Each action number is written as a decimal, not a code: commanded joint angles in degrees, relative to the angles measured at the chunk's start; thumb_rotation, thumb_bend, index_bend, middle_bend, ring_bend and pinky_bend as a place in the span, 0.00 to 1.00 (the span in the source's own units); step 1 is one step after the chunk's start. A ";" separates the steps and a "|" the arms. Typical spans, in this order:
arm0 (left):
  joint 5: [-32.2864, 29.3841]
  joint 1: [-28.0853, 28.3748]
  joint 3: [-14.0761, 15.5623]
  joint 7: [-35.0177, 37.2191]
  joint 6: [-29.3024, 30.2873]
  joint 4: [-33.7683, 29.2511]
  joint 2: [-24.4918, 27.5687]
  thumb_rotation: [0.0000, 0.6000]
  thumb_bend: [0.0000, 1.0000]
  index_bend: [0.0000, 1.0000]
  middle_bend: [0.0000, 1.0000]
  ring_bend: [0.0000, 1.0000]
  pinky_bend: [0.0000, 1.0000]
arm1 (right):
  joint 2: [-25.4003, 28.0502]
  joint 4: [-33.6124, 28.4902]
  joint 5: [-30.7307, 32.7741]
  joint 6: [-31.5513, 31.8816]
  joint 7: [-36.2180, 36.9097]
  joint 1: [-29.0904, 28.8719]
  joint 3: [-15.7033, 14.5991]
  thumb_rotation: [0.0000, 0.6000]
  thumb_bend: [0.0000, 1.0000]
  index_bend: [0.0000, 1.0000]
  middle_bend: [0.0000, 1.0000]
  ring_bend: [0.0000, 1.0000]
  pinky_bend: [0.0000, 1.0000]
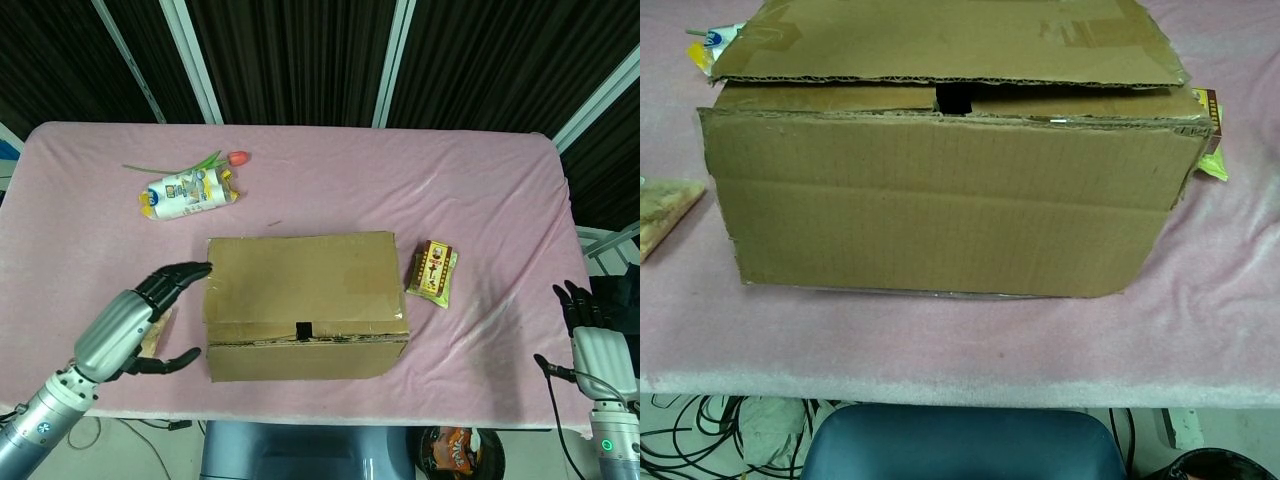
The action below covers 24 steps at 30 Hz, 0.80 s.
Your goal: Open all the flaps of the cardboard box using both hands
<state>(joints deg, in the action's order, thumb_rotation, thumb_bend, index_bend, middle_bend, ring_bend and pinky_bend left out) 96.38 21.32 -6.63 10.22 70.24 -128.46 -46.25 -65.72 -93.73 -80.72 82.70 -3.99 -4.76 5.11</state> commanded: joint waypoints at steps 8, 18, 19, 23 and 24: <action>-4.16 -14.27 4.93 -18.28 17.92 23.57 -13.18 1.00 0.18 0.00 0.00 0.00 0.03 | 1.22 -3.76 -0.84 1.72 -2.25 -0.83 1.82 1.00 0.20 0.00 0.00 0.00 0.21; -4.02 -18.15 5.44 -9.13 24.06 34.64 -18.54 1.00 0.18 0.00 0.00 0.00 0.02 | 3.92 -18.77 -3.52 0.00 -7.69 -5.59 5.42 1.00 0.20 0.00 0.00 0.00 0.21; -4.06 -18.04 5.30 -8.52 23.97 34.87 -18.65 1.00 0.18 0.00 0.00 0.00 0.02 | 3.77 -20.96 -4.13 -0.77 -8.93 -6.35 5.42 1.00 0.20 0.00 0.00 0.00 0.21; -3.81 -17.86 4.92 -7.77 24.08 35.47 -18.63 1.00 0.18 0.00 0.00 0.00 0.02 | 2.06 -27.64 -4.32 -3.38 -14.29 -8.38 4.82 1.00 0.20 0.00 0.00 0.00 0.21; -3.73 -17.85 4.83 -7.64 24.20 35.49 -18.59 1.00 0.18 0.00 0.00 0.00 0.02 | 1.28 -28.82 -4.30 -3.86 -15.44 -8.81 4.62 1.00 0.20 0.00 0.00 0.00 0.21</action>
<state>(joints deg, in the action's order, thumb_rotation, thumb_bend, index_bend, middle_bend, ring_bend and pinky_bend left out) 92.60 3.47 -1.76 2.54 94.39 -93.00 -64.84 -63.12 -119.04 -84.45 80.82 -16.14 -11.75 9.93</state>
